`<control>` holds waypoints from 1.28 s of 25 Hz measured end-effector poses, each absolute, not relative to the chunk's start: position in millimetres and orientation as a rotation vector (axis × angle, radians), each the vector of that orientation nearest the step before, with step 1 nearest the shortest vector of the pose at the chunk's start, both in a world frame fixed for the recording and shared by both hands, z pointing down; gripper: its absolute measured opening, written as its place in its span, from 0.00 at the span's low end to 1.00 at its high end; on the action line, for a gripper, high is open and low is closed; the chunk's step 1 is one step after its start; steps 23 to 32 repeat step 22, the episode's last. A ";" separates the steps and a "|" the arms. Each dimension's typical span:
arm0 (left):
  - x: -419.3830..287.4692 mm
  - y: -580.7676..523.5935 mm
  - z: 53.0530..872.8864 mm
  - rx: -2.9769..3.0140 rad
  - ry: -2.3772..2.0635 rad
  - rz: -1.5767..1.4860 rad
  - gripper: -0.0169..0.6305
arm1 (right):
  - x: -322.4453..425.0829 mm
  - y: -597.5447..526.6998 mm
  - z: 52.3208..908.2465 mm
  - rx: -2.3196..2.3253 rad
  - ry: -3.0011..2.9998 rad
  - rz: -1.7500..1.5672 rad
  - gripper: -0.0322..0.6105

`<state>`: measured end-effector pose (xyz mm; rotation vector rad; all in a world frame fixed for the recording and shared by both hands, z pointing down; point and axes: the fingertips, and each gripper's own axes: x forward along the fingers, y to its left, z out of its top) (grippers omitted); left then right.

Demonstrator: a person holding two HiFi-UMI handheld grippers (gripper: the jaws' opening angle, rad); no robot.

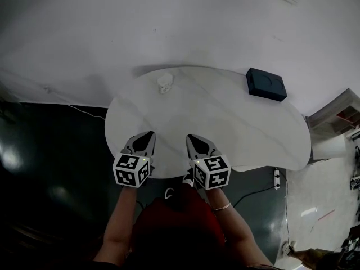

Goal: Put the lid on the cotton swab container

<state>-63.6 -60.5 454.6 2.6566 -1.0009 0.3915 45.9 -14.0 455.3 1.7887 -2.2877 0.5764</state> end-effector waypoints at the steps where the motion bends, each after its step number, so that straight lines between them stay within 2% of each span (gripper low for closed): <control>1: -62.5 -58.6 453.4 2.658 -0.998 0.388 0.07 | 46.2 -12.4 454.7 1.792 -2.290 0.574 0.07; 32: -57.0 -13.6 448.6 2.605 -1.043 0.375 0.07 | 60.8 27.1 449.1 1.799 -2.344 0.586 0.07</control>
